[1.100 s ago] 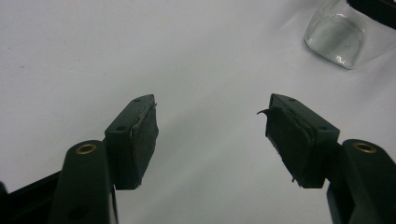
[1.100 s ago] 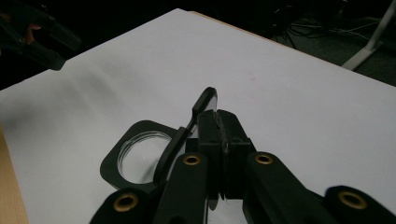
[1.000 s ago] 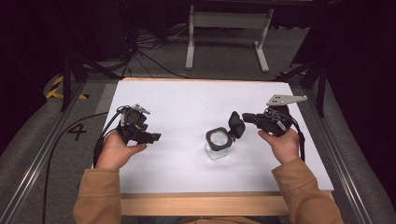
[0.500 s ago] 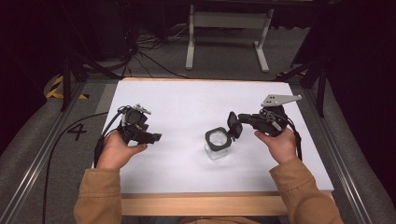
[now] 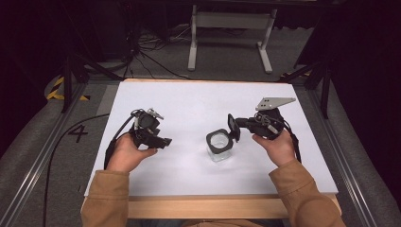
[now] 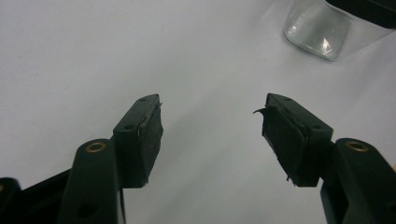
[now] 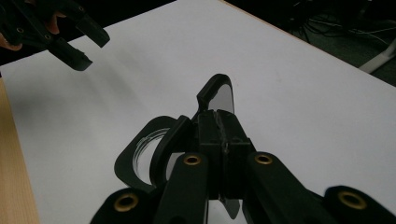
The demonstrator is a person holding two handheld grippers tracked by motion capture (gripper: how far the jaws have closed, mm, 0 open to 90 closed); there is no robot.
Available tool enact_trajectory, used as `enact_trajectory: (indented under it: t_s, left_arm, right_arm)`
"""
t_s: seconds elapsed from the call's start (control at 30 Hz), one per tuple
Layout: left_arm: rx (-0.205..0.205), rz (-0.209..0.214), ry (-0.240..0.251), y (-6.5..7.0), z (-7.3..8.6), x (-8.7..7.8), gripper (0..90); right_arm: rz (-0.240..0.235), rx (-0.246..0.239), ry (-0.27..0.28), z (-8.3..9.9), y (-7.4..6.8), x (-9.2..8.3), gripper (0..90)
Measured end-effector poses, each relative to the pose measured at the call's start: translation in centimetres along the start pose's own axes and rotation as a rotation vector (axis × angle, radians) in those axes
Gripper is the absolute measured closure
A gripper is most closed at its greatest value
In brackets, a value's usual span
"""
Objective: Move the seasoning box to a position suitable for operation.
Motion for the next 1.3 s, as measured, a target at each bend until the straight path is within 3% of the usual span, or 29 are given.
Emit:
enact_trajectory:
  t_s: [0.03, 0.27, 0.43, 0.67, 0.87, 1.07, 1.17, 1.3]
  left_arm:
    - [0.003, 0.007, -0.016, 0.1, 0.0, 0.0, 38.5]
    - [-0.017, -0.006, 0.015, -0.3, 0.1, -0.4, 38.9]
    - [-0.019, 0.005, 0.010, -0.3, 0.1, -0.5, 40.1]
    - [-0.042, 0.050, 0.008, -0.3, 0.1, -0.6, 47.2]
    - [-0.034, 0.087, 0.000, -0.2, -0.1, -0.5, 57.7]
    - [-0.049, 0.096, 0.033, -0.2, -0.6, -0.6, 60.9]
    - [-0.051, 0.132, 0.074, -0.2, -1.2, -0.8, 63.0]
    - [0.000, 0.110, 0.111, 0.0, -2.5, -0.7, 69.5]
  right_arm:
    - [0.000, -0.004, -0.006, 0.0, -0.1, 0.1, 89.6]
    - [-0.020, -0.025, -0.059, 0.4, -0.8, 1.6, 89.5]
    - [-0.034, -0.022, -0.079, 0.7, -1.1, 2.2, 89.5]
    - [-0.060, -0.032, -0.127, 1.4, -1.8, 3.7, 89.4]
    - [-0.072, -0.035, -0.173, 2.2, -2.1, 4.9, 89.5]
    - [-0.065, -0.037, -0.168, 2.3, -2.3, 4.8, 89.3]
    - [-0.041, -0.050, -0.127, 2.0, -2.3, 3.8, 89.4]
    - [0.003, -0.014, -0.036, 1.8, -1.4, 1.0, 89.5]
Point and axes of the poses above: each handheld gripper's, and its own axes: x roughly forward along the jaws, z roughly out of its underside, y roughly to its right, the point moved 4 cm from there along x, roughly forward along the jaws, and after that the axes turned 3 degrees about x, right-handed, at the moved point
